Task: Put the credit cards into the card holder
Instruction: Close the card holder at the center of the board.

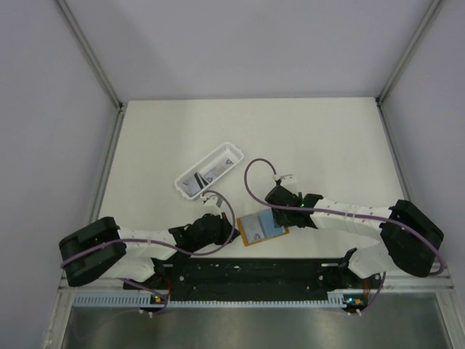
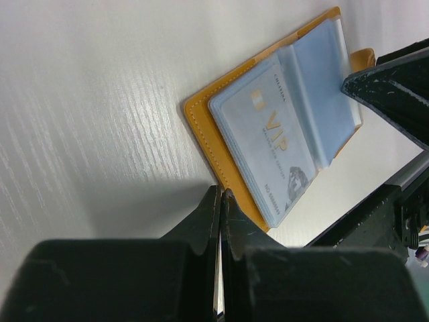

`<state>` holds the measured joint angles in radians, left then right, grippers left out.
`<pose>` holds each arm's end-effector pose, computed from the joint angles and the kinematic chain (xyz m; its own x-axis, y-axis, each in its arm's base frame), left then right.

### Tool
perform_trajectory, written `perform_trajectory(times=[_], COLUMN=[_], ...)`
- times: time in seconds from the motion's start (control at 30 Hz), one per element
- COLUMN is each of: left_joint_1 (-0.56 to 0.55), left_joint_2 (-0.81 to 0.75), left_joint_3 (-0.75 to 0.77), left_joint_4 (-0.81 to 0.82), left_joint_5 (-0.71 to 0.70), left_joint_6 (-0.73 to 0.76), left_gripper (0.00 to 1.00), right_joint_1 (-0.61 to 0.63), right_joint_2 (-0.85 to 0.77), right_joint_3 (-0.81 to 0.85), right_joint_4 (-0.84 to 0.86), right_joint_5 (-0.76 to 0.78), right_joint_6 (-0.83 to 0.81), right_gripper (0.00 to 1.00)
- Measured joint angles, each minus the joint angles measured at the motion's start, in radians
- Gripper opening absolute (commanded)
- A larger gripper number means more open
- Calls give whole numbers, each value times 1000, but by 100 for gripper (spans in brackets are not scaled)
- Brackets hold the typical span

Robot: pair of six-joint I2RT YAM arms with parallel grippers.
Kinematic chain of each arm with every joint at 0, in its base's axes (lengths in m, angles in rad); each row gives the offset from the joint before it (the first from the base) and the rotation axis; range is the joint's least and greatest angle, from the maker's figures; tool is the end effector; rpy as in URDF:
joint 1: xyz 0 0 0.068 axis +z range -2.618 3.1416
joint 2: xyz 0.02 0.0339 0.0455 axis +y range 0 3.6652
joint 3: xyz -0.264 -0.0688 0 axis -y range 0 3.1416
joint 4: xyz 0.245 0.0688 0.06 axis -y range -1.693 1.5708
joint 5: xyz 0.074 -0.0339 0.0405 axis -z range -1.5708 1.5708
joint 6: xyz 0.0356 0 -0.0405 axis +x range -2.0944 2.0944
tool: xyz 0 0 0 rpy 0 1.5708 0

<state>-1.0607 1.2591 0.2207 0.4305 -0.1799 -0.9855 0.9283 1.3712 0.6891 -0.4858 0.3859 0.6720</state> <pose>0.1055 -0.1754 0.1219 -0.8100 -0.2319 -0.5387 0.2023 0.7517 -0.6278 0.1531 0.1822 0.1660 -0.8381 -0.1572 -0.5224 -0.1681 0.9854 -0.0269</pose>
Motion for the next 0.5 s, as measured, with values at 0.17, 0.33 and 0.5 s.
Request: perform_trajectory(times=[0.17,0.33,0.5], left_joint_1=[0,0,0], left_joint_2=[0,0,0], left_joint_3=[0,0,0], left_joint_4=[0,-1,0], left_joint_5=[0,0,0], left_joint_6=[0,0,0], left_gripper=[0,0,0], right_joint_1=[0,-1,-1], right_joint_2=[8,10,3], right_joint_3=[0,-1,-6], right_joint_4=[21,36,65], right_joint_5=[64,114,137], right_joint_6=[-3,-18,-35], right_gripper=[29,6,0])
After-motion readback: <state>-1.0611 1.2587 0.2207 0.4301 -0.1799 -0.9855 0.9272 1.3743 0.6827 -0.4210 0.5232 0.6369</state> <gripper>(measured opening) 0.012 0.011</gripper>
